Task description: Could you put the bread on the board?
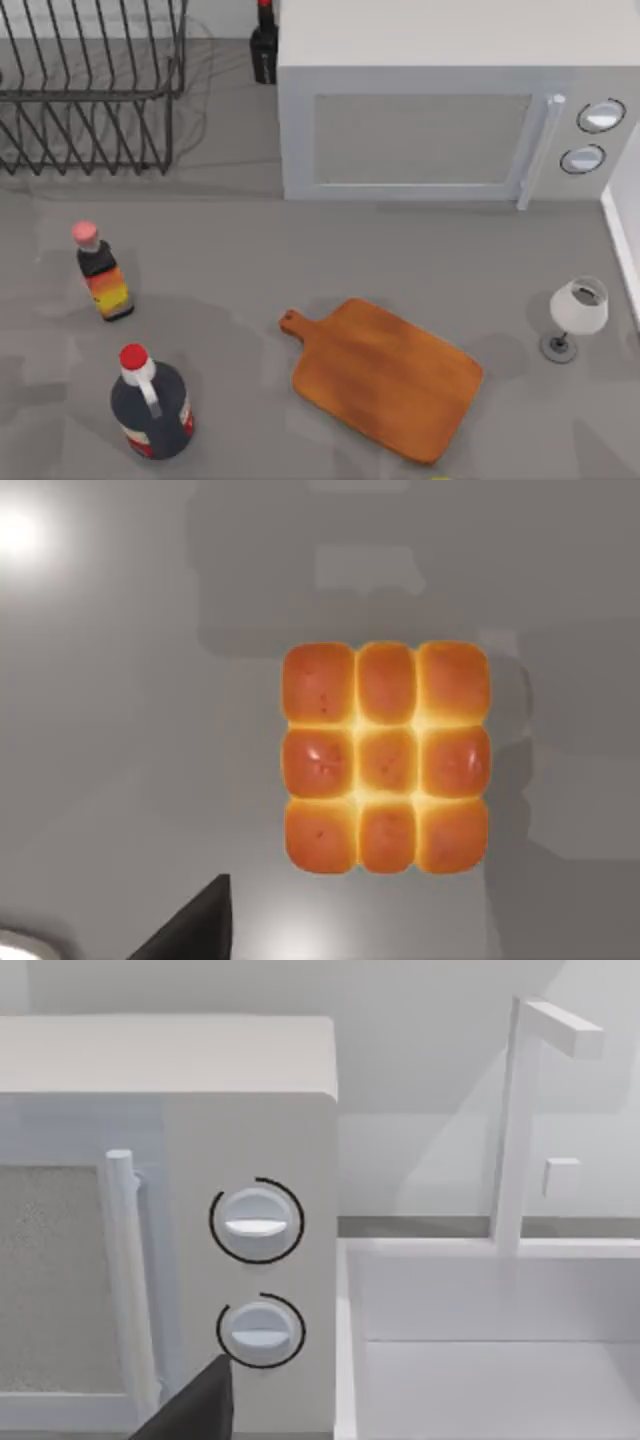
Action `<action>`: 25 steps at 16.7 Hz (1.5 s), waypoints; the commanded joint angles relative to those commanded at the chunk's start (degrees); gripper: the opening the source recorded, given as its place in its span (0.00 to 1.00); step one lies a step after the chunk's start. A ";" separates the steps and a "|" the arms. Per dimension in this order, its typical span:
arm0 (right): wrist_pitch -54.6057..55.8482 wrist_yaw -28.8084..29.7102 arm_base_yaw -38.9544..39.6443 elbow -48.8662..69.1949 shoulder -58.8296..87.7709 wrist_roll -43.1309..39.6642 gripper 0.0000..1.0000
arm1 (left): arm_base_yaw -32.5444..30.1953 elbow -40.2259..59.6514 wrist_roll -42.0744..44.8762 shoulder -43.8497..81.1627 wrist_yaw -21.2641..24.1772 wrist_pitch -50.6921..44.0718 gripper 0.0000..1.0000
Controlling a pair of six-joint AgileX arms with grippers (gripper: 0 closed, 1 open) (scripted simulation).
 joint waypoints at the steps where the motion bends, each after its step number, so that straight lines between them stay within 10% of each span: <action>1: 0.00 0.00 0.00 0.00 0.00 0.00 1.00 | 0.64 2.51 0.26 3.96 -0.04 -2.13 1.00; 14: 0.00 0.00 0.00 0.00 0.00 0.00 1.00 | 2.38 12.68 1.70 18.27 0.06 -9.61 1.00; 25: 0.00 0.00 0.00 0.00 0.00 0.00 1.00 | 2.74 4.75 2.00 25.39 0.11 5.42 1.00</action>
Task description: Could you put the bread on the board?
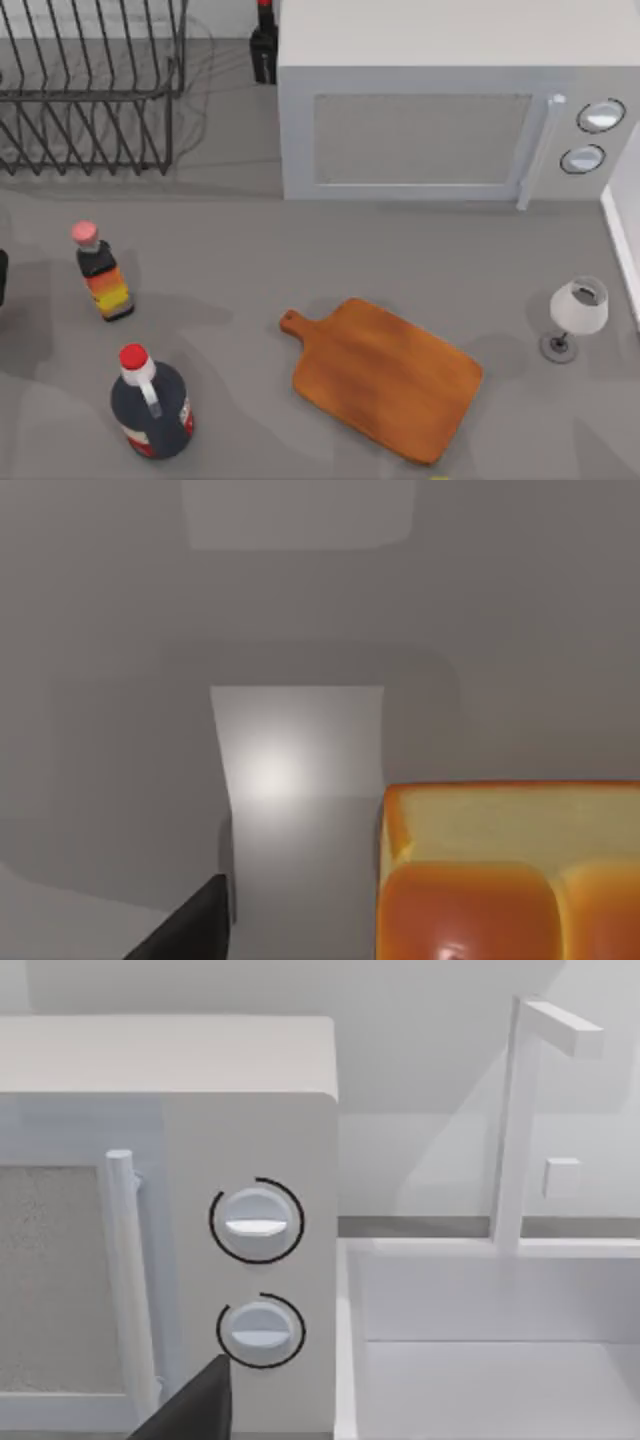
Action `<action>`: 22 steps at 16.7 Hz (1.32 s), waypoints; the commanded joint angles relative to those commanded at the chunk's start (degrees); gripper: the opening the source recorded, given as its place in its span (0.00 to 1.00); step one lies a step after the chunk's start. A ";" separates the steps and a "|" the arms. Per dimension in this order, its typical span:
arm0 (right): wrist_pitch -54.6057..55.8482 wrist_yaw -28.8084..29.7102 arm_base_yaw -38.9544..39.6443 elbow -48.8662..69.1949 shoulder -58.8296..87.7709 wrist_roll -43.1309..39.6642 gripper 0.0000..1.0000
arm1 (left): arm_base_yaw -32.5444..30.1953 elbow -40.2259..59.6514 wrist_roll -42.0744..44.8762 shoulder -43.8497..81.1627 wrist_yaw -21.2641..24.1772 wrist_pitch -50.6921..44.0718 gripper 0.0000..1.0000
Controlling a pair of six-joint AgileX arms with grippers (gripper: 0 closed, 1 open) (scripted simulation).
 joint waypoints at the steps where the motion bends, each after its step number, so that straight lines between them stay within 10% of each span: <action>1: 0.00 0.00 0.00 0.00 0.00 0.00 1.00 | 0.00 0.00 0.00 0.00 0.00 0.00 1.00; 14: 0.00 0.00 0.00 0.00 0.00 0.00 1.00 | 0.00 0.00 0.00 0.00 0.00 0.00 0.02; 22: 0.00 0.00 0.00 0.00 0.00 0.00 1.00 | 0.00 0.00 0.00 0.00 0.00 0.00 0.00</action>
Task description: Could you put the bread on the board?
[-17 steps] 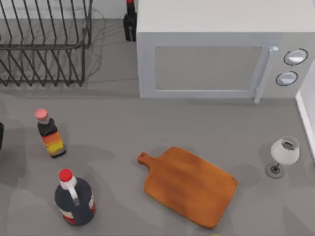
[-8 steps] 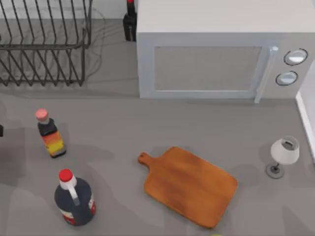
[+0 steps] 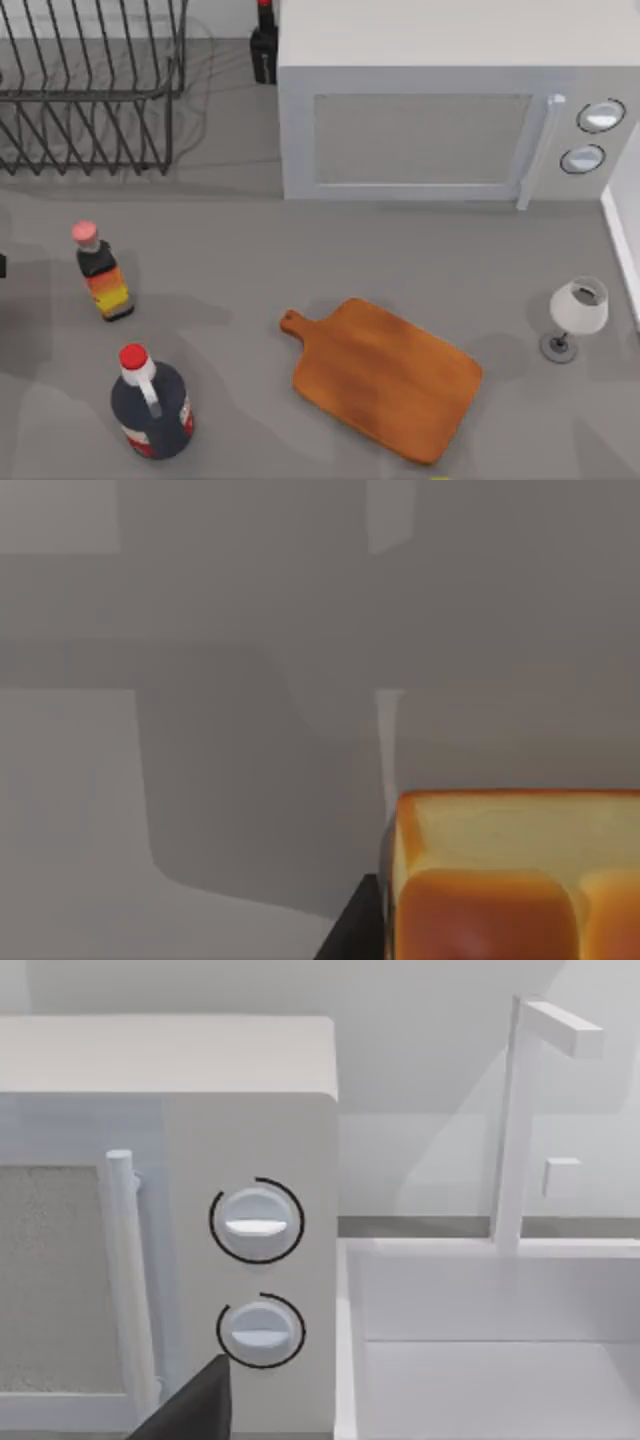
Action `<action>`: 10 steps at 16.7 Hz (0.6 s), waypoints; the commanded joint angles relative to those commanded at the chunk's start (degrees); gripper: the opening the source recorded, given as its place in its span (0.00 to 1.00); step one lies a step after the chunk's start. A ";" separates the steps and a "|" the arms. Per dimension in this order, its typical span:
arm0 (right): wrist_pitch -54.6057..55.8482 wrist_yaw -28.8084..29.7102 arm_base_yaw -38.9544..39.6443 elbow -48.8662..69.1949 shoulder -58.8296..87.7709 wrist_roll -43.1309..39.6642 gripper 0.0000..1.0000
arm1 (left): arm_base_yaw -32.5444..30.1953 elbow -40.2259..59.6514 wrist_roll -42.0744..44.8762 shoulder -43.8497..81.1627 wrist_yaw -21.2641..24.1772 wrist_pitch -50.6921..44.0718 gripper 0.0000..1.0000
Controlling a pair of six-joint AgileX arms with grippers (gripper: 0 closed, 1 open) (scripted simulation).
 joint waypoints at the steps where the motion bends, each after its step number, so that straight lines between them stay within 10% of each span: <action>1: 0.00 0.00 0.00 0.00 0.00 0.00 1.00 | -0.12 0.71 -0.09 -1.70 0.35 -0.87 0.00; 10: 0.00 0.00 0.00 0.00 0.00 0.00 1.00 | -0.16 12.03 -0.30 -7.60 0.33 -19.14 0.00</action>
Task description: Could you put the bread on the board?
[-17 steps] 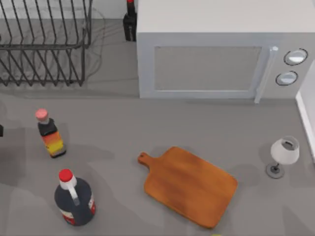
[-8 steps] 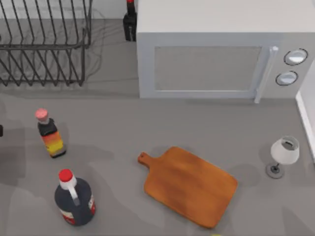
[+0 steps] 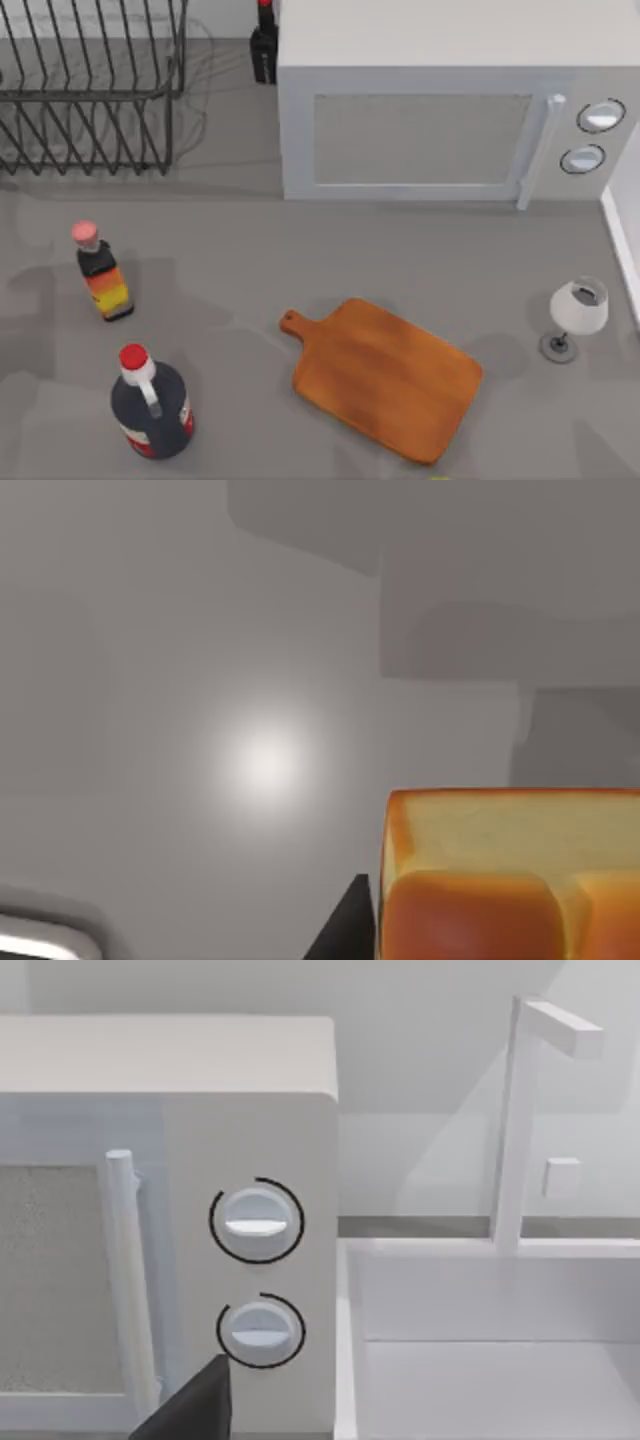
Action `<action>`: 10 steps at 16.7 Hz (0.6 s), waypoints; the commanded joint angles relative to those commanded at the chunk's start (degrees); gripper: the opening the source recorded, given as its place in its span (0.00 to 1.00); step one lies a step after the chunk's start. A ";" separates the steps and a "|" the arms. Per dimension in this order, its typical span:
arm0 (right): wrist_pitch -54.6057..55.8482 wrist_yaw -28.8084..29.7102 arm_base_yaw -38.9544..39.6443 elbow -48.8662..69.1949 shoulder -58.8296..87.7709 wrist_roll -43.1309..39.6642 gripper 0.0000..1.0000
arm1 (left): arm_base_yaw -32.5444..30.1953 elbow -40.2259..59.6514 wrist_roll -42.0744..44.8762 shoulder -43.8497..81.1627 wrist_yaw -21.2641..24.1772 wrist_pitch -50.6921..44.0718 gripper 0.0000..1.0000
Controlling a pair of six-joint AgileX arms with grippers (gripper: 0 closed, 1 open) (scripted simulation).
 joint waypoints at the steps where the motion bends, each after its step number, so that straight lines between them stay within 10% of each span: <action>1: 0.00 0.00 0.00 0.00 0.00 0.00 1.00 | -0.04 1.28 -0.02 -0.88 -0.01 -1.84 0.00; 10: 0.00 0.00 0.00 0.00 0.00 0.00 1.00 | -1.22 3.52 -1.49 -1.51 -0.34 -3.16 0.00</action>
